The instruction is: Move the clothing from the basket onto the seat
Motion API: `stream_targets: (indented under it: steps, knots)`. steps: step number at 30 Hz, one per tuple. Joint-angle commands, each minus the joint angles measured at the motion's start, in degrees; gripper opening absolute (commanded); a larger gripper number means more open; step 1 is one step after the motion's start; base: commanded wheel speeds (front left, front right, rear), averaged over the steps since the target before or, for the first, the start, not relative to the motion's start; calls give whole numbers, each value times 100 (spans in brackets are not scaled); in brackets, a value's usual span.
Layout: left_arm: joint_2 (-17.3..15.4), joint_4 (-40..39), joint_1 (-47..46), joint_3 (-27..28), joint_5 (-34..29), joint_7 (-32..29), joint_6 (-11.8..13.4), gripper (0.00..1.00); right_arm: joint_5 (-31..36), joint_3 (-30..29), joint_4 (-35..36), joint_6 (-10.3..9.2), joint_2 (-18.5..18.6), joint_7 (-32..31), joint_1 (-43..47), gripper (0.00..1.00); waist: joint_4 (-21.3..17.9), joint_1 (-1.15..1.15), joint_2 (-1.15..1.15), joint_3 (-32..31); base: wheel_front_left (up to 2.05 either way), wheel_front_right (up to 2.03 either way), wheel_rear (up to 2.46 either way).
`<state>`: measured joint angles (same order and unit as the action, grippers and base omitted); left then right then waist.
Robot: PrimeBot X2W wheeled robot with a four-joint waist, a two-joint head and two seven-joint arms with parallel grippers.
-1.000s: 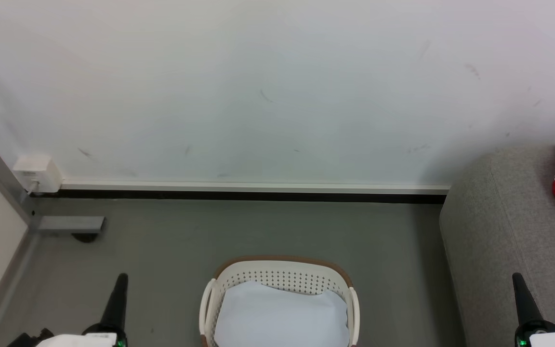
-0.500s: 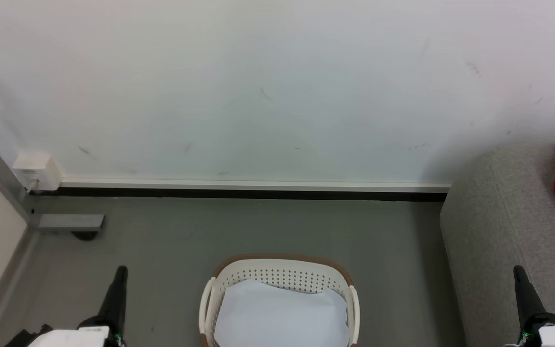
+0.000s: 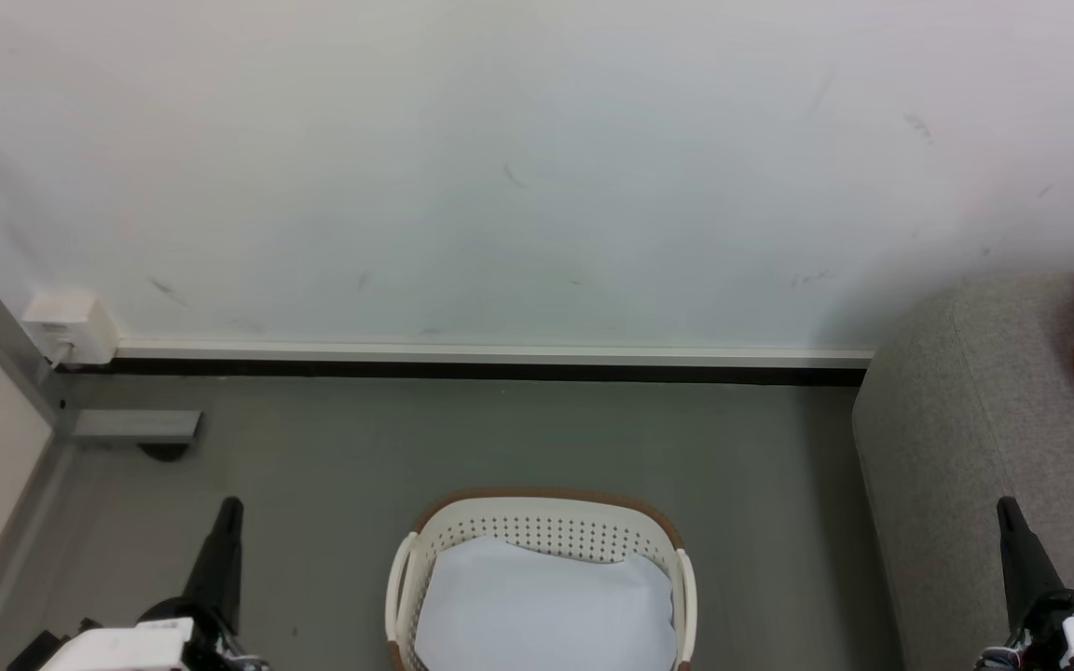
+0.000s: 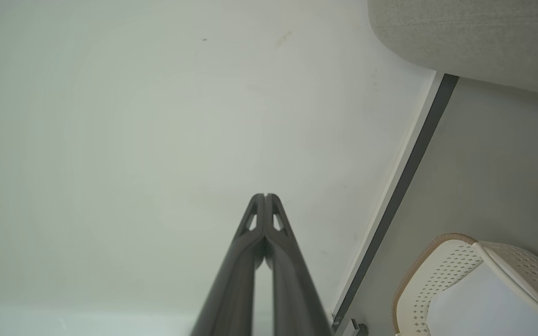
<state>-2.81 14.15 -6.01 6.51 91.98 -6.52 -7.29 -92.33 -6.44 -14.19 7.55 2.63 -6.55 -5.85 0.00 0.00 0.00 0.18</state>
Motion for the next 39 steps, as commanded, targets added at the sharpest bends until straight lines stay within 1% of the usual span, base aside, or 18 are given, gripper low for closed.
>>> stream_targets:
  steps: [1,39]
  knots:
    - [-11,-18,-53,16,76,-27,-39,0,-13,-26,37,-12,46,-17,-79,0,0,0,0,0,0,0,0]
    - [-12,-20,-50,13,78,-24,-38,0,-15,-24,34,-12,45,-16,-78,0,0,0,0,0,0,0,0]
